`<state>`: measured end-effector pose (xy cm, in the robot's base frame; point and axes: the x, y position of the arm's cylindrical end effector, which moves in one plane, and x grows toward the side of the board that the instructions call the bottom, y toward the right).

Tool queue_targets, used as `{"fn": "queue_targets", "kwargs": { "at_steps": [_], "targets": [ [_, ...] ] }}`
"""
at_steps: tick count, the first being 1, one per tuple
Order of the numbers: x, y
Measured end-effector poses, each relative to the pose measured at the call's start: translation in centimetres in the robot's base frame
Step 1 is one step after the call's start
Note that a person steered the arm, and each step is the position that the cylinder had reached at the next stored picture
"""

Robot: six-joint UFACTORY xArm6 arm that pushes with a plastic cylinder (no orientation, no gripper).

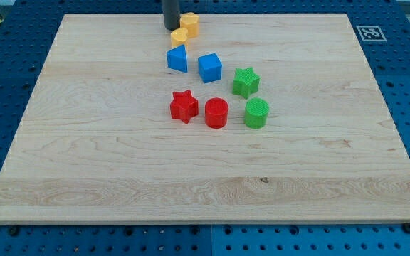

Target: Slide the yellow blocks towards the blue cube

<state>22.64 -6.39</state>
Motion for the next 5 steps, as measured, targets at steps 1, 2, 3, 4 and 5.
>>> {"fn": "queue_targets", "kwargs": {
  "at_steps": [1,2,3,4,5],
  "targets": [
    [-0.2,2.3],
    [-1.8,2.6],
    [-3.4,1.9],
    [-3.2,6.1],
    [-3.2,9.0]
  ]
}}
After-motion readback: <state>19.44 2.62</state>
